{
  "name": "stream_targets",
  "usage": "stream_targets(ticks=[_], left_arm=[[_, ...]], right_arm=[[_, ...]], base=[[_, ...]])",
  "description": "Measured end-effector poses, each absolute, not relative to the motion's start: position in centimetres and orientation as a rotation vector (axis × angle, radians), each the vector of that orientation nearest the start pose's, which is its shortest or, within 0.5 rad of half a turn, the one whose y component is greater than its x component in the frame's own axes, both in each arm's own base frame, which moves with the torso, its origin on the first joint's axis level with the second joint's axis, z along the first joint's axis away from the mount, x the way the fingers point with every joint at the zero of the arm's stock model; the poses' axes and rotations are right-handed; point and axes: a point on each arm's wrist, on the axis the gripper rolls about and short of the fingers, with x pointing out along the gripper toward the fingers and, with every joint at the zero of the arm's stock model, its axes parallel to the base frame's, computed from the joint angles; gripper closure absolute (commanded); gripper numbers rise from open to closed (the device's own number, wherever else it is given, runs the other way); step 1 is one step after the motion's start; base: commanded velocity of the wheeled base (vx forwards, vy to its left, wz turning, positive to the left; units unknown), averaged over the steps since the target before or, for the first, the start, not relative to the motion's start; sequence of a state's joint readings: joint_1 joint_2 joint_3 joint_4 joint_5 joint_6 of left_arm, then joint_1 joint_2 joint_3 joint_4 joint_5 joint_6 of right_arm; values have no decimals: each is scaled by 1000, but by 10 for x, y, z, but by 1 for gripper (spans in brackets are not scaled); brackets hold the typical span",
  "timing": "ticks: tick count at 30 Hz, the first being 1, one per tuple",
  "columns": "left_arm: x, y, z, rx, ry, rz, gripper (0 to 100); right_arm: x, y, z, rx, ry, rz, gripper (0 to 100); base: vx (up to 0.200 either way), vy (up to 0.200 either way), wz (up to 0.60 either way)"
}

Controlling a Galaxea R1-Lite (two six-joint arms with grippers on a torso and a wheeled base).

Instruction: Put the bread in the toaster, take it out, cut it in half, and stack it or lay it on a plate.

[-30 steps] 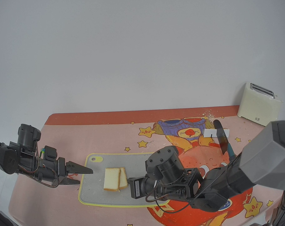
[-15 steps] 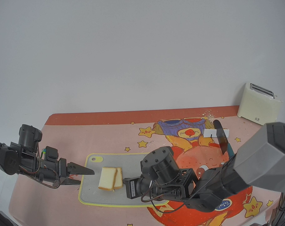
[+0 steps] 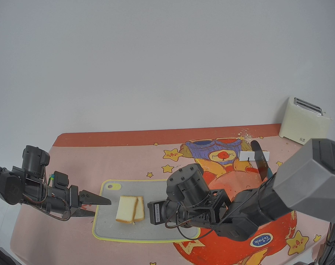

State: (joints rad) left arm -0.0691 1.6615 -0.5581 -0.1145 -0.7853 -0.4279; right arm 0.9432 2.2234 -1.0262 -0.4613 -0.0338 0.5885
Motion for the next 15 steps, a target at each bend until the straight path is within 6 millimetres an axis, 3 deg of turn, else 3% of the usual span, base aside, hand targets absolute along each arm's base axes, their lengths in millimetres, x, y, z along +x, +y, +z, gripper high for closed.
stream_targets(ticks=[15], left_arm=[[225, -32, 98, -726, 1114, -578, 0]], right_arm=[[222, 339, 41, 171, 883, 692, 100]], base=[[0, 0, 0]])
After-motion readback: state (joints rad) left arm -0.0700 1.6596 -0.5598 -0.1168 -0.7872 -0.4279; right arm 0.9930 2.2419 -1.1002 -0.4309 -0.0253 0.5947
